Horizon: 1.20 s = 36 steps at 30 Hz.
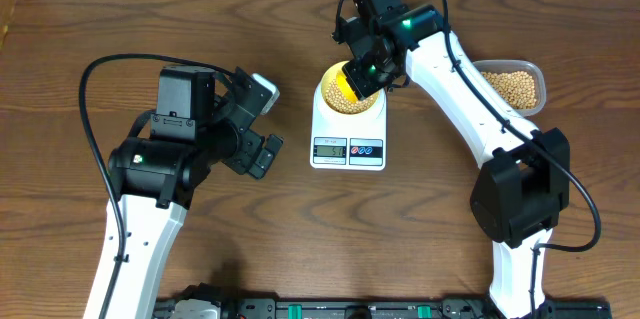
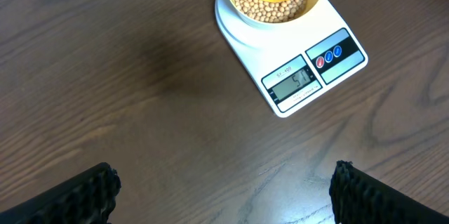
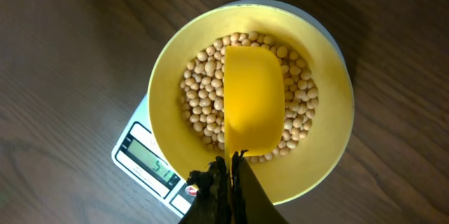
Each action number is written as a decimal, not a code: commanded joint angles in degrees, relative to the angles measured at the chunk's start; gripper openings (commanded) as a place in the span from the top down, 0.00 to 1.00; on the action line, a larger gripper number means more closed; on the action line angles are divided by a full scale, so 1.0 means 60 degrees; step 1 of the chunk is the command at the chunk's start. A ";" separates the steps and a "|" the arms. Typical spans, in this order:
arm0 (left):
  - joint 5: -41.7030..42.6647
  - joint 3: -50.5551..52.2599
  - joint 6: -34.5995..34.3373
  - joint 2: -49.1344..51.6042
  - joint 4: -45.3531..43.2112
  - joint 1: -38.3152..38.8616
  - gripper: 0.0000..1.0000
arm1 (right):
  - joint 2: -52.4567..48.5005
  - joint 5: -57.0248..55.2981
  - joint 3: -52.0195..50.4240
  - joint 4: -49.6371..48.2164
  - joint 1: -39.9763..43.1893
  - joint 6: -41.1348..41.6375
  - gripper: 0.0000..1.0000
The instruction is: Scoop item into bowl and weigh 50g on scale
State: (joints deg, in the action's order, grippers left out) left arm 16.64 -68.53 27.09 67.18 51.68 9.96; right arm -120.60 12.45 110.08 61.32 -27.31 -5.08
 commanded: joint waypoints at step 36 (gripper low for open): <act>0.0146 0.0011 0.0124 0.0029 0.0025 -0.0040 0.02 | -0.0175 0.0769 -0.0029 0.0029 0.0047 -0.0127 0.99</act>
State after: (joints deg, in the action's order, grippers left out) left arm 16.64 -68.53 27.09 67.18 51.68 9.96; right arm -120.60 16.10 110.08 61.49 -27.29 -5.08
